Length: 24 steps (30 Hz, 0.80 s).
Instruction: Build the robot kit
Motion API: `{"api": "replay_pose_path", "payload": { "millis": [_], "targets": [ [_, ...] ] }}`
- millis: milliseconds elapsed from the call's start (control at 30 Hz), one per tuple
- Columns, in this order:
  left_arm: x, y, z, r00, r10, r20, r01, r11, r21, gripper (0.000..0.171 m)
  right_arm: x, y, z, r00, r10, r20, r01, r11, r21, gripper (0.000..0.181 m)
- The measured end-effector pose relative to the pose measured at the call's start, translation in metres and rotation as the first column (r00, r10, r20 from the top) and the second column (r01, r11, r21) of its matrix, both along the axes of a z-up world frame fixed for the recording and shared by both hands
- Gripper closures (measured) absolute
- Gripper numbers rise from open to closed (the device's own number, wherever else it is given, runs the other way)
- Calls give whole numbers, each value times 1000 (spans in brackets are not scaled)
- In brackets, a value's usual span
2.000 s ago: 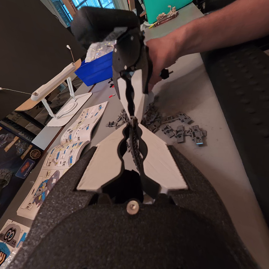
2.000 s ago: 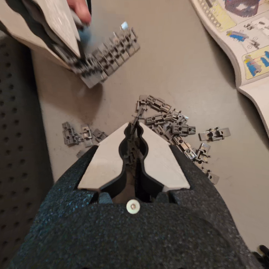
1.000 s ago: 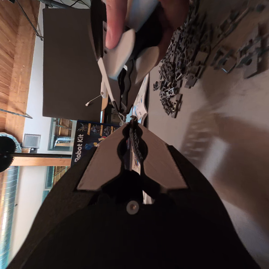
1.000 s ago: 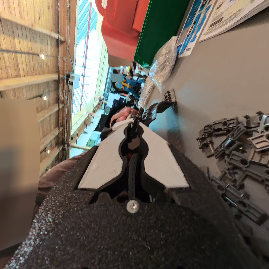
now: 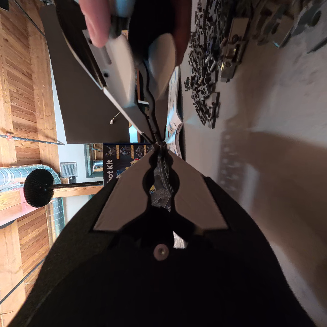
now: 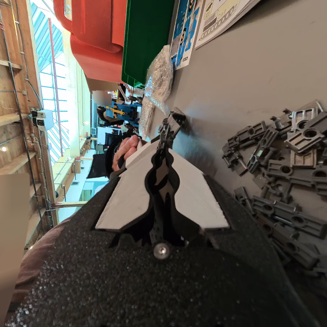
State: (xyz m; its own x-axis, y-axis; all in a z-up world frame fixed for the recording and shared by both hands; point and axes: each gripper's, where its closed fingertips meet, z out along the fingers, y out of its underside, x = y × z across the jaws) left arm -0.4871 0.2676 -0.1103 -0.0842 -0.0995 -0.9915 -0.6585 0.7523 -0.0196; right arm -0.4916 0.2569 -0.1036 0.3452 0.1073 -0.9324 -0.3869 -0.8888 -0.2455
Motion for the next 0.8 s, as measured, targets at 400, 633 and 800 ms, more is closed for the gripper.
{"api": "replay_pose_path", "payload": {
  "millis": [400,633,800],
  "targets": [
    [0,2,1,1000,1,7,-1,1000,3,164,1,-1,3,996,1,-86,-8,996,-84,168],
    [0,2,1,1000,0,6,0,1000,6,165,1,-1,7,996,5,-94,-12,997,-73,174],
    [-1,4,2,1000,9,9,-9,1000,12,164,5,2,6,993,-12,-117,2,996,-87,178]
  ]
}}
